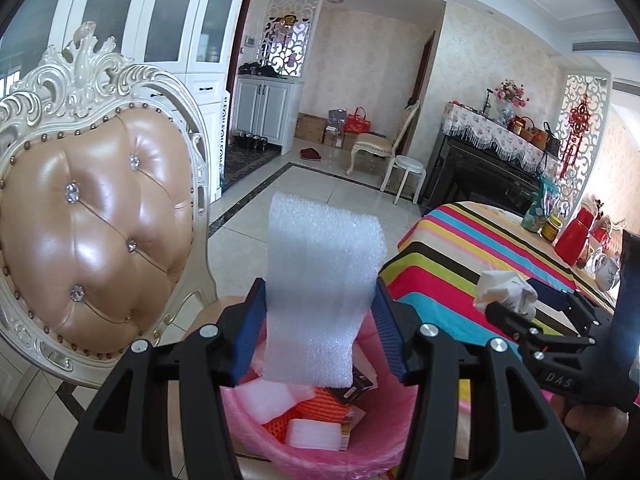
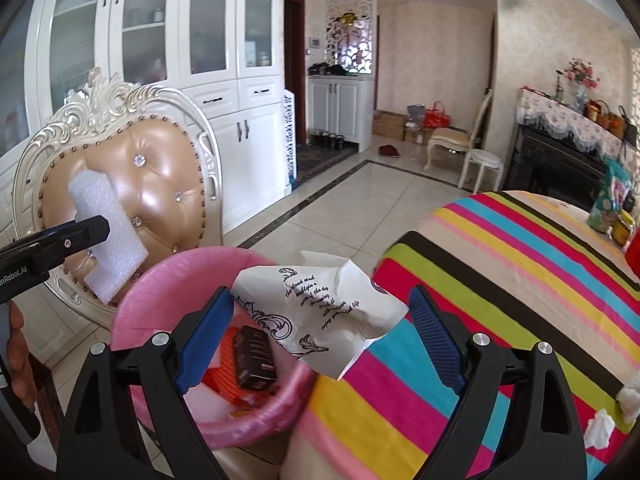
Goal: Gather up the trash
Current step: 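Open both tools to drop the foam block and paper bag into the bin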
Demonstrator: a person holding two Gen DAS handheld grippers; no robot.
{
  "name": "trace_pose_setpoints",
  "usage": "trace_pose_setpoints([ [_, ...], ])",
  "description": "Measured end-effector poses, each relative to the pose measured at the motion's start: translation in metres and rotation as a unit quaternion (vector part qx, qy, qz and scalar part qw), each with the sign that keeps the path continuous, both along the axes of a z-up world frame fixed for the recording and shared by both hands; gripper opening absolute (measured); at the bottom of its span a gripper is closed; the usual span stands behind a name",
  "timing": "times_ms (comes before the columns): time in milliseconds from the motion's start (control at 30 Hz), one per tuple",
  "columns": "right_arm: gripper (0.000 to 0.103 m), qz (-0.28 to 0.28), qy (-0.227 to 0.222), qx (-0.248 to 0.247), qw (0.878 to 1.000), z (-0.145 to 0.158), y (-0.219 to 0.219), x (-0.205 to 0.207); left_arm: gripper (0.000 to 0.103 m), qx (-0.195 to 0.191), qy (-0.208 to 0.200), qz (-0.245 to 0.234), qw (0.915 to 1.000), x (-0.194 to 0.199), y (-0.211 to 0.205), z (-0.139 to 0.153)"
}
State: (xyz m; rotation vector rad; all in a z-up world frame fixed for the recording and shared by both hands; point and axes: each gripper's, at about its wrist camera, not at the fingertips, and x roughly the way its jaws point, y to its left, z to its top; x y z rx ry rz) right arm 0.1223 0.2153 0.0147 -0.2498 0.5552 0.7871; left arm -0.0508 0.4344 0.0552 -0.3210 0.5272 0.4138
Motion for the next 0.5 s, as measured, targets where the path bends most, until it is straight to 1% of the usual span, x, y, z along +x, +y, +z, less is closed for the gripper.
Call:
trace_pose_setpoints([
  [267,0.084,0.031,-0.002,-0.003,0.999,-0.005,0.033,-0.009,0.051,-0.011,-0.001,0.014,0.9998,-0.004,0.017,-0.004],
  [400,0.084,0.047,0.005,-0.004,0.999,-0.009,0.046,-0.011,0.052,-0.014,-0.002,0.014,0.9998,-0.005,0.02,-0.005],
  [433,0.085,0.051,0.008,-0.004,0.999,-0.01,0.048,-0.011,0.055,-0.015,-0.003,0.016,0.9998,-0.005,0.021,-0.005],
  [467,0.085,0.054,0.011,-0.005,0.998,-0.012,0.05,-0.011,0.064,-0.017,-0.004,0.017,0.9997,-0.005,0.022,-0.005],
  [500,0.085,0.057,0.013,-0.006,0.998,-0.013,0.052,-0.011,0.067,-0.018,-0.006,0.019,0.9996,-0.005,0.023,-0.005],
])
